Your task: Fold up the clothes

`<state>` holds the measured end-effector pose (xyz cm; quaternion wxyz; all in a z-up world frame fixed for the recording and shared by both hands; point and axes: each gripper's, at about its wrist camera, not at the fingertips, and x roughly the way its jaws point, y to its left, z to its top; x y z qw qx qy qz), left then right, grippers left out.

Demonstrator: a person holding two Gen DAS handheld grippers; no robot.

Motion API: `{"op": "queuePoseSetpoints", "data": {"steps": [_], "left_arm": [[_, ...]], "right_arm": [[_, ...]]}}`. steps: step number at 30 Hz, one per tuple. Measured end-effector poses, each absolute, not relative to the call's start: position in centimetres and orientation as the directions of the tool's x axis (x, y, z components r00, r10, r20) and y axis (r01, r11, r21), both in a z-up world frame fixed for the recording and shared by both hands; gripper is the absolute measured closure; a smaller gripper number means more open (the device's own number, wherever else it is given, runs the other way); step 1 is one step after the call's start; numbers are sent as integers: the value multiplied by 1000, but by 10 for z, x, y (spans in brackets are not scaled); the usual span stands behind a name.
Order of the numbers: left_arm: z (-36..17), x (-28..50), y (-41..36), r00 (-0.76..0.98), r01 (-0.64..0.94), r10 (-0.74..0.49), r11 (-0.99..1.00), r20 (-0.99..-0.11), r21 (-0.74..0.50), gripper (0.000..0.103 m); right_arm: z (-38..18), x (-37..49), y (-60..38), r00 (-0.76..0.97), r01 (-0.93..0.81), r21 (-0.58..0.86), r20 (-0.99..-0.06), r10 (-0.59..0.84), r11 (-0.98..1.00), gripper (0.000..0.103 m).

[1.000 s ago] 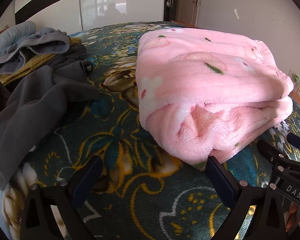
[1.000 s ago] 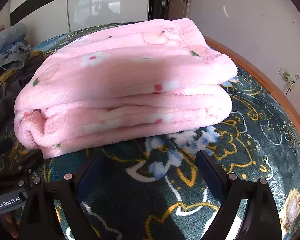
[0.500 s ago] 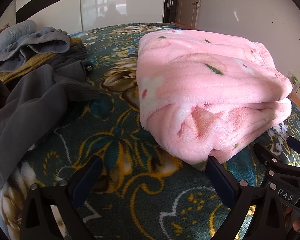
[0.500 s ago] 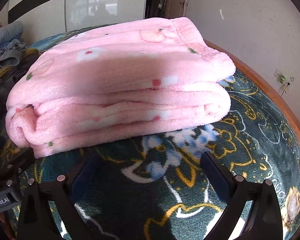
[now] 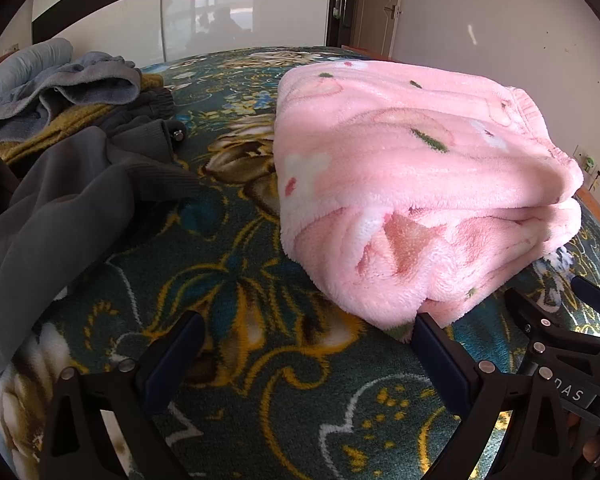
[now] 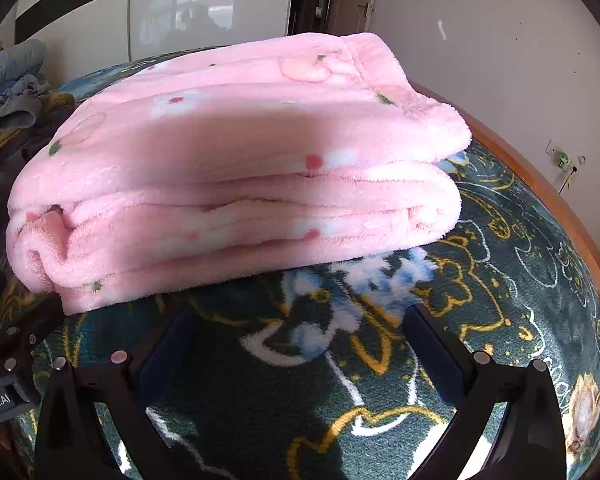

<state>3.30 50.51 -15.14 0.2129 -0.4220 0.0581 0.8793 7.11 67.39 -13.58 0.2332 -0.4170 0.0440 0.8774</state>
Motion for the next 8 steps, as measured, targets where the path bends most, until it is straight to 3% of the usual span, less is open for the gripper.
{"op": "queuePoseSetpoints", "data": {"steps": [8], "left_arm": [[-155, 52, 503, -557, -423, 327, -903, -764, -78, 0]], "right_arm": [[-130, 62, 671, -538, -446, -130, -752, 381, -885, 0]]}}
